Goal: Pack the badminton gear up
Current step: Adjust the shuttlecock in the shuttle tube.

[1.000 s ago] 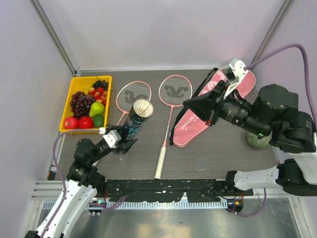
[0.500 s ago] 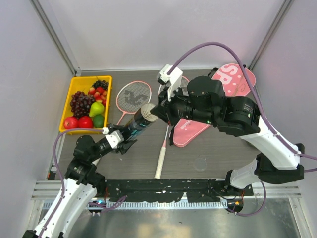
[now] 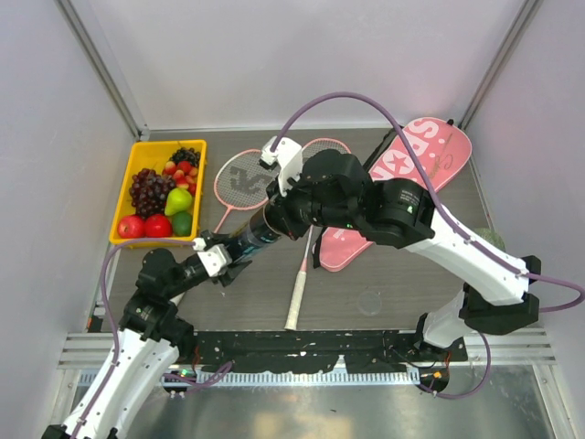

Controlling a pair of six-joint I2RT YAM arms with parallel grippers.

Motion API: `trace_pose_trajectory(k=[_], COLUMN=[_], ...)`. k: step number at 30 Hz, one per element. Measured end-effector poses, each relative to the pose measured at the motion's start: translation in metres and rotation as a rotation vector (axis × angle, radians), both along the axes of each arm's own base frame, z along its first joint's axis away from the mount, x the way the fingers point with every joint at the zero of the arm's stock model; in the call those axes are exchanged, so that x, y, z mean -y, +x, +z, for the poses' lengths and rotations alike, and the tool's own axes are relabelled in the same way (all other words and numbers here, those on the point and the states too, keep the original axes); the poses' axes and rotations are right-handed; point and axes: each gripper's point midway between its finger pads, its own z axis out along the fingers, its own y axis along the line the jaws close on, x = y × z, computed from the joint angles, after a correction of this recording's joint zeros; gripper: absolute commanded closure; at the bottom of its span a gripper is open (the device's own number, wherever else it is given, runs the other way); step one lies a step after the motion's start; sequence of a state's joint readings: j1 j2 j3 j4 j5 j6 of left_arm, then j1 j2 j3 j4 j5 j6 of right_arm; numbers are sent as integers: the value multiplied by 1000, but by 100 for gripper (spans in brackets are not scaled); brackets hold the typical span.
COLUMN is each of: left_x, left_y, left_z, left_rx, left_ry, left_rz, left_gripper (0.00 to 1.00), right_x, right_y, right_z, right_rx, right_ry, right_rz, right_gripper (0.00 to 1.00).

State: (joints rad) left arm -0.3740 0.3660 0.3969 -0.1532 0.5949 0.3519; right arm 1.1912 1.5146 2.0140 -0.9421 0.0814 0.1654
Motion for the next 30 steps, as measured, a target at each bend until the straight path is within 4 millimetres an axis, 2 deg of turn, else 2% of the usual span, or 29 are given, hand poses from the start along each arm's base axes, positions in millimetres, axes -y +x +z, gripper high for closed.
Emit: trace_pose_trajectory(k=[6,8,9,13,15,18,20,23,24,26,28,30], left_x=[0,-1,-1,-6,-8,-12,-14,-19,-20,-23,-27,-31], left_y=[-1,-1,-1,0,1,1,0,-3,-4,-6,-8,-9], left_z=[-3,-5,-5,-5,-5,-6,-7,-8,-8,-8,-5,-1], left_rx=[-11,-15,-15,0,4,1,-5,-8,-8,-1,15,33], left_ry=[6,10,11,26,27,33,37,43,45,45,39,32], left_rz=[0,0,0,26,43,64,75,93,100,112,130,153], left_gripper=[100,100,100,100,100,100,100,100,100,100,100,100], right_x=[-4,-3,-3,4,13,35,54,88,99,118,136,152], right_y=[0,0,0,-3,-3,-3,-4,-6,-5,-3,1,5], right_z=[-3,-4,-4,3,10,27,37,40,38,22,-1,-35], right_rx=[-13,-17,-18,-29,-27,-2,14,24,27,21,8,-20], right_ry=[15,18,19,46,64,105,133,169,176,165,134,83], right_rz=[0,-3,-4,-16,-32,-75,-112,-190,-224,-296,-376,-457], right_gripper=[95,91,79,57,50,42,33,12,5,3,1,0])
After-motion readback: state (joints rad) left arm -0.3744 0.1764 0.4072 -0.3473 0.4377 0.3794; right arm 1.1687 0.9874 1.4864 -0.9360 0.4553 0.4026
